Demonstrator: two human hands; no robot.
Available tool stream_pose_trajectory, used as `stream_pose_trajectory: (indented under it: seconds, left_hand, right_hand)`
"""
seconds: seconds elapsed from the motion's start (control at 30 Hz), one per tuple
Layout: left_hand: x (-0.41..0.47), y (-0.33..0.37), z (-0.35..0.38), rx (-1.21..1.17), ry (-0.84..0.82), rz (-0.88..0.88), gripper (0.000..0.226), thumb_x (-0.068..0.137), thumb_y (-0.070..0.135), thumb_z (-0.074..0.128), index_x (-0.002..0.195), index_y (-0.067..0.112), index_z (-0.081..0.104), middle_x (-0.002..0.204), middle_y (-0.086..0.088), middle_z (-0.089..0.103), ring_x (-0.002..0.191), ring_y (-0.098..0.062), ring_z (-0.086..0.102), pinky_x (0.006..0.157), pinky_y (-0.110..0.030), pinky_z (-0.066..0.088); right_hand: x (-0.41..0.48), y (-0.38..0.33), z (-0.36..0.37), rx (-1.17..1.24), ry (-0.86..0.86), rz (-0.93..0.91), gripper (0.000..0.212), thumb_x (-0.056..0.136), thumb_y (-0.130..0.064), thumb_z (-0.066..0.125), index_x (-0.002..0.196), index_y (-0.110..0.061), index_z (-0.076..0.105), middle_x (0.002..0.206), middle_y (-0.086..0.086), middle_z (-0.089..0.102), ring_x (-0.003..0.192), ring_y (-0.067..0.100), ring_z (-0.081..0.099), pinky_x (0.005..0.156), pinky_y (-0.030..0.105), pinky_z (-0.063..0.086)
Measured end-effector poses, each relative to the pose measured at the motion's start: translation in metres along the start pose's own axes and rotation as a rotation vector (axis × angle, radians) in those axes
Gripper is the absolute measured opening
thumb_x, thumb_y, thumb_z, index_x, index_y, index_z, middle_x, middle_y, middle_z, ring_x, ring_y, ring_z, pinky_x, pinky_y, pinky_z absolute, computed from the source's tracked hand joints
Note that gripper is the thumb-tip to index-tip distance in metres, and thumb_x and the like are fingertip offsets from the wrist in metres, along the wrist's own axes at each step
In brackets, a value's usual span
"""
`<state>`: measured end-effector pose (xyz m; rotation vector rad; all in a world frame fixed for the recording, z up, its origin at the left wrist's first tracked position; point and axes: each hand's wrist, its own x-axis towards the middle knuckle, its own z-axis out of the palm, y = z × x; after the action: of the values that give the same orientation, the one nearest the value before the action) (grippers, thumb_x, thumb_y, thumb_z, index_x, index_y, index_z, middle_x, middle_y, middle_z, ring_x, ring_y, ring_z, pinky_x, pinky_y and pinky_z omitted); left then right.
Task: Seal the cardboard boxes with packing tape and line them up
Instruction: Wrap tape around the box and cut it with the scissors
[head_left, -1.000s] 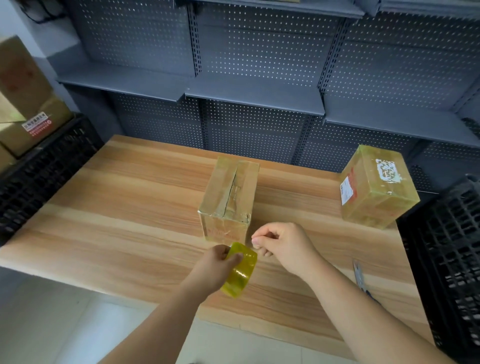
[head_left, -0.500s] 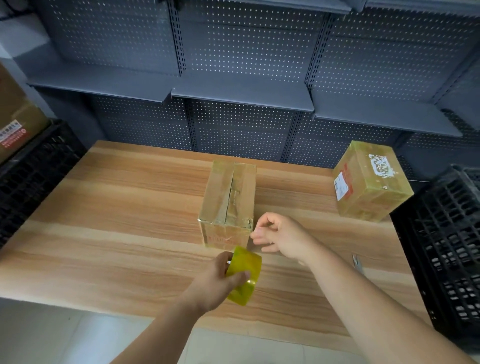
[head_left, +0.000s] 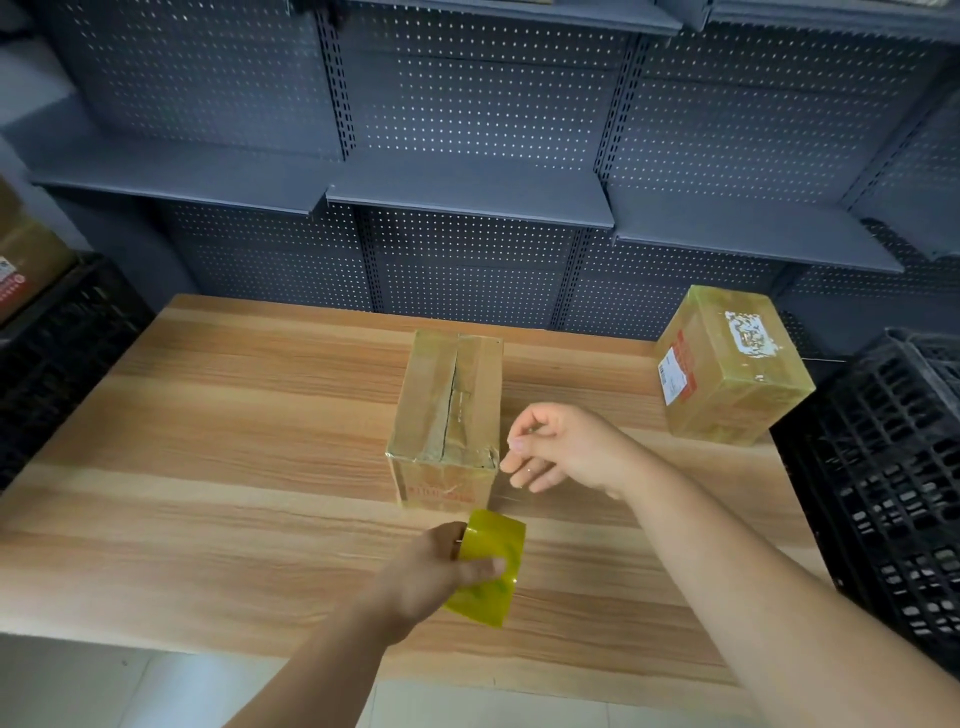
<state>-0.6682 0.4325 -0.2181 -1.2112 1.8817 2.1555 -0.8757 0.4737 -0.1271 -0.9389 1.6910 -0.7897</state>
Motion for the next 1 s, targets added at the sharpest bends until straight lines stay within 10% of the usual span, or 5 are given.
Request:
stream_pose_trajectory:
  seconds: [0.33, 1.0]
  left_hand:
    - [0.006, -0.006, 0.002, -0.011, 0.283, -0.157, 0.022, 0.087, 0.029, 0.071, 0.091, 0.008, 0.07, 0.089, -0.008, 0.073, 0.081, -0.024, 0.069, 0.068, -0.034, 0.055]
    - [-0.008, -0.004, 0.006, -0.266, 0.176, -0.047, 0.046, 0.064, 0.032, 0.076, 0.103, 0.008, 0.069, 0.092, -0.006, 0.074, 0.083, -0.02, 0.07, 0.065, -0.026, 0.053]
  right_hand:
    - [0.006, -0.017, 0.017, -0.159, -0.13, -0.071, 0.007, 0.099, -0.009, 0.055, 0.094, -0.009, 0.061, 0.092, 0.012, 0.075, 0.082, 0.023, 0.074, 0.075, 0.037, 0.061]
    - [0.064, -0.003, -0.01, -0.229, 0.18, -0.108, 0.024, 0.086, -0.011, 0.073, 0.11, -0.011, 0.072, 0.082, 0.003, 0.074, 0.06, 0.009, 0.061, 0.065, 0.02, 0.056]
